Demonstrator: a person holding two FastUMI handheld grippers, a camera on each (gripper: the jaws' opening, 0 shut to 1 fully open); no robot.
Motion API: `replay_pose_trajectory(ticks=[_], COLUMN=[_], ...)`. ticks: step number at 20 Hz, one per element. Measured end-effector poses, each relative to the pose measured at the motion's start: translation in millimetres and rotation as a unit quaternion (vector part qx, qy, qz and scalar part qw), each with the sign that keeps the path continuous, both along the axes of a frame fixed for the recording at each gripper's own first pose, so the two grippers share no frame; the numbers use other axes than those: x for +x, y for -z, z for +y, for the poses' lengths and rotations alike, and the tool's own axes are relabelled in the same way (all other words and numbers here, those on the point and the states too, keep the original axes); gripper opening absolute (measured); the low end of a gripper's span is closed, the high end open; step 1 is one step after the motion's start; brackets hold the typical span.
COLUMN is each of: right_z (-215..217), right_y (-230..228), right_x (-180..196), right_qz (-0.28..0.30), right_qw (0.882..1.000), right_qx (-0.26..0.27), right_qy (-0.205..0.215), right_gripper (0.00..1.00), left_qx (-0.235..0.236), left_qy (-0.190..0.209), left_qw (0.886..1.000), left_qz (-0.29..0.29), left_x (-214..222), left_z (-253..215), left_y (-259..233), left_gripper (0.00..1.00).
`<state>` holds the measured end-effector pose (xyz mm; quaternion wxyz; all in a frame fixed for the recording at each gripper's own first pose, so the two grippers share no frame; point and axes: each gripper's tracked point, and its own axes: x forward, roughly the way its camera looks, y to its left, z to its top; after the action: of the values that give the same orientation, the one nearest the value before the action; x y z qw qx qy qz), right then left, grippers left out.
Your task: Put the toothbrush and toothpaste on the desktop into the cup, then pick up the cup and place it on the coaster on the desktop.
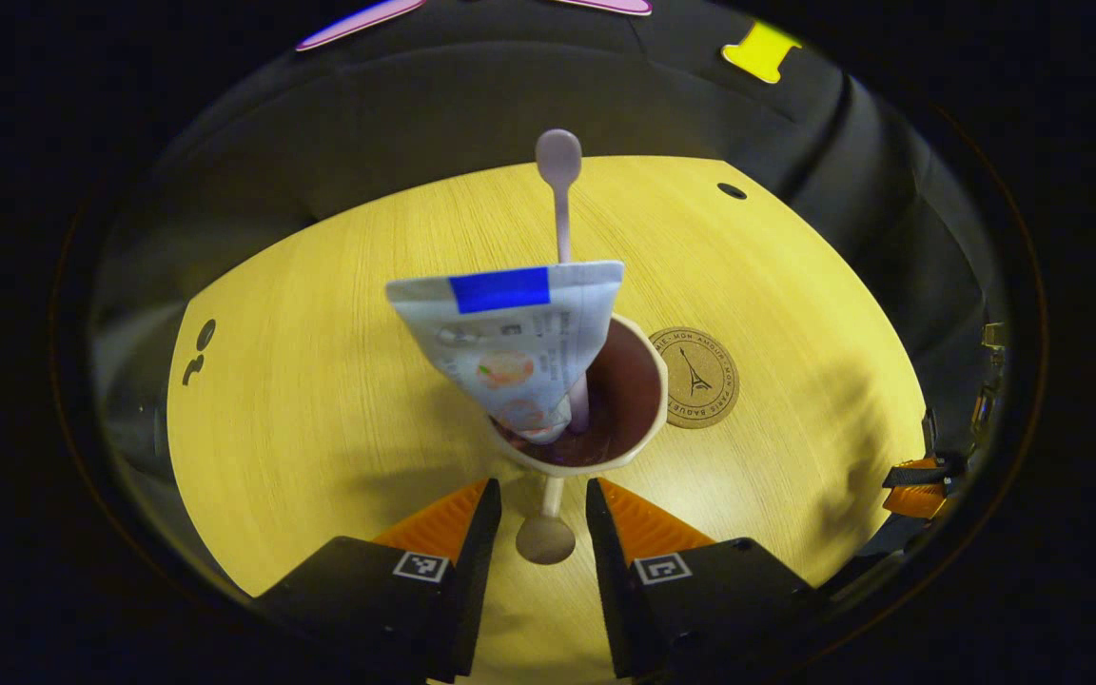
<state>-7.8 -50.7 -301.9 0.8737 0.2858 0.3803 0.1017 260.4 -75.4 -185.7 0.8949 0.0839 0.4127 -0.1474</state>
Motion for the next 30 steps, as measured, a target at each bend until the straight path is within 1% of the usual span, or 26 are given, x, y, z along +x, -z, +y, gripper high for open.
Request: replay_pose_trajectory(ticks=[2, 3, 5, 6, 8, 9, 10, 11, 12, 13, 17, 18, 19, 22, 23, 24, 30], right_z=[-1.2, -1.3, -0.6, -0.3, 0.9, 1.0, 0.1, 0.2, -0.9, -1.5, -3.6, -3.8, -4.2, -5.1, -5.2, -4.9, -5.1], right_y=[-0.2, 0.3, 1.9, 3.5, 5.9, 6.9, 7.0, 7.0, 6.3, 6.0, 6.9, 7.5, 7.7, 6.5, 4.6, 3.6, 0.2], right_x=[-0.9, -2.9, -8.2, -9.9, -12.2, -13.6, -13.6, -13.4, -13.5, -14.0, -14.6, -14.8, -14.9, -16.7, -16.5, -15.6, -18.2], right_qz=[-0.002, -0.002, 0.000, 0.002, 0.007, 0.008, 0.008, 0.007, 0.006, 0.004, 0.002, 0.003, 0.002, 0.000, -0.001, -0.004, -0.008], right_qw=[1.000, 1.000, 1.000, 1.000, 1.000, 1.000, 1.000, 1.000, 1.000, 1.000, 1.000, 1.000, 1.000, 1.000, 1.000, 1.000, 1.000], right_qx=[0.001, 0.001, 0.001, 0.002, 0.007, 0.009, 0.009, 0.010, 0.010, 0.009, 0.007, 0.007, 0.008, 0.009, 0.009, 0.009, 0.011], right_qy=[0.000, -0.001, -0.004, -0.005, -0.006, -0.006, -0.005, -0.005, -0.004, -0.004, -0.006, -0.005, -0.005, -0.004, -0.004, -0.005, -0.002], right_gripper=[0.52, 0.52, 0.52, 0.52, 0.52, 0.52, 0.52, 0.52, 0.52, 0.52, 0.52, 0.52, 0.52, 0.52, 0.52, 0.52, 0.53], left_qx=[0.009, 0.011, 0.020, 0.019, 0.013, 0.007, 0.004, 0.003, 0.001, 0.000, -0.008, -0.012, -0.014, -0.014, -0.014, -0.015, -0.014], left_qy=[0.001, 0.002, 0.002, 0.002, -0.003, -0.007, -0.010, -0.012, -0.015, -0.020, -0.023, -0.022, -0.022, -0.020, -0.021, -0.021, -0.003], left_qw=[1.000, 1.000, 1.000, 1.000, 0.999, 0.999, 1.000, 1.000, 1.000, 1.000, 1.000, 1.000, 1.000, 1.000, 1.000, 0.999, 0.999], left_qz=[0.008, 0.012, 0.019, 0.023, 0.030, 0.031, 0.028, 0.024, 0.016, 0.010, -0.007, -0.008, -0.009, -0.018, -0.018, -0.019, -0.031], left_x=[3.0, 3.7, 3.1, 2.6, 1.6, 1.6, 1.9, 2.2, 3.3, 3.1, 0.0, -3.4, -4.8, -7.7, -8.7, -10.1, -14.6], left_z=[-2.8, -6.1, -4.1, -5.5, -5.8, -6.1, -6.2, -6.4, -6.0, -6.3, -10.2, -11.5, -12.4, -12.9, -13.7, -13.6, -30.5], left_y=[2.9, 4.2, 1.3, 2.6, 3.3, 3.0, 3.5, 3.4, 2.9, 1.9, -0.6, -0.7, -2.6, -10.8, -11.7, -14.8, -29.3], left_gripper=[0.49, 0.39, 0.38, 0.26, 0.34, 0.28, 0.26, 0.19, 0.27, 0.22, 0.21, 0.25, 0.21, 0.21, 0.25, 0.20, 0.20])
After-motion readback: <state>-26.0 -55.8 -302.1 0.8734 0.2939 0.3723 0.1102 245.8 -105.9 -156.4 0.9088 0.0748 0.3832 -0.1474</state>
